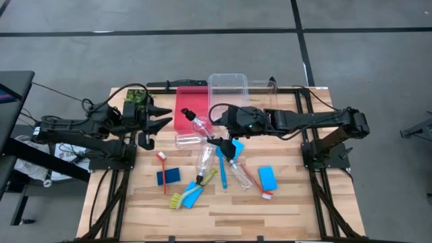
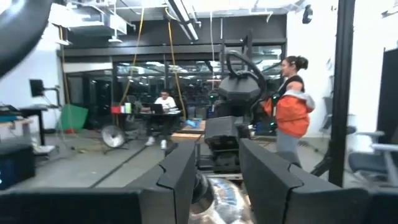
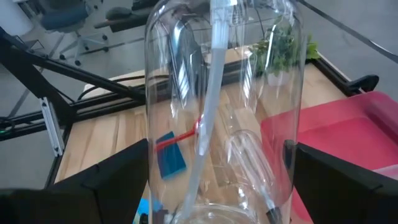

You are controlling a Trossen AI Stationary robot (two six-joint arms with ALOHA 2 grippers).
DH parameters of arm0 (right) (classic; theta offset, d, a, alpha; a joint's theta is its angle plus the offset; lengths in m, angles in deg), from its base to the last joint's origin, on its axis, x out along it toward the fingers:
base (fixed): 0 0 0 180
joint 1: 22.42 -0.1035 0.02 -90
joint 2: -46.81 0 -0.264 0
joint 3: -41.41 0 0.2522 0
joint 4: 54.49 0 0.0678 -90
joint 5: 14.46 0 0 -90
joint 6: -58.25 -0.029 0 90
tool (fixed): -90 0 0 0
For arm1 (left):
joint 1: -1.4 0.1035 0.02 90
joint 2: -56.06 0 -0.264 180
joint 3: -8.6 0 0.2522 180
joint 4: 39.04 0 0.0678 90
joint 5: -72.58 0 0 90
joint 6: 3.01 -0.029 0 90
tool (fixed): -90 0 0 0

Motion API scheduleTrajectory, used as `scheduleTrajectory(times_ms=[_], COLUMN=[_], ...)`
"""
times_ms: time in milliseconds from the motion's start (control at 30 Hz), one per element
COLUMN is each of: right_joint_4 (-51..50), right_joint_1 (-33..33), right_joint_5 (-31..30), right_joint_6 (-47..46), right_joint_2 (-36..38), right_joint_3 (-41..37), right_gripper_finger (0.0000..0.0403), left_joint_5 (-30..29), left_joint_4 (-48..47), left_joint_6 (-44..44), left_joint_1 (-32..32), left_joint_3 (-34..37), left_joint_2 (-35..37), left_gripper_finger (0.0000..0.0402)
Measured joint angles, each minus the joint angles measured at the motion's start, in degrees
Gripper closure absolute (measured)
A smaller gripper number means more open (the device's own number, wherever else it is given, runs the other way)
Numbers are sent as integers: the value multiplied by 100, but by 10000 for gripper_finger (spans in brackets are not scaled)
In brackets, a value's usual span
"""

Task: Pick & Place Kitchen Sink Supplies
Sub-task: Put the top right transparent dishwashing liquid dispenser into the red bin

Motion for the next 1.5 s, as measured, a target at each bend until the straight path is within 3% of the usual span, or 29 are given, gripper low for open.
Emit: scheduleTrajectory(times_ms=[167, 433, 533, 733, 900, 1200, 1500], right_joint_4=[4, 24, 61, 69, 80, 173, 189], right_joint_1=[0, 0, 0, 0, 0, -2, -4], right_joint_5=[0, 0, 0, 2, 44, 44, 44], right_joint_6=[0, 0, 2, 2, 2, 15, 17], right_joint_2=[0, 2, 1, 2, 2, 2, 10], right_joint_3=[0, 0, 0, 0, 0, 2, 2], right_gripper_finger=[53, 51, 51, 50, 49, 49, 49], left_joint_5=[-37, -939, -1014, -696, -509, -505, -470], left_joint_4=[-70, -657, -785, -1061, -1072, -592, -122], left_joint_6=[-154, 319, 565, 1509, 1694, 1580, 1309], left_joint_1=[0, 0, 0, 0, 2, 46, 48], left_joint_3=[0, 0, 0, 0, 0, 0, 0], left_joint_2=[-1, -3, -3, -44, -325, -973, -1046], left_gripper_finger=[235, 151, 135, 134, 138, 136, 135])
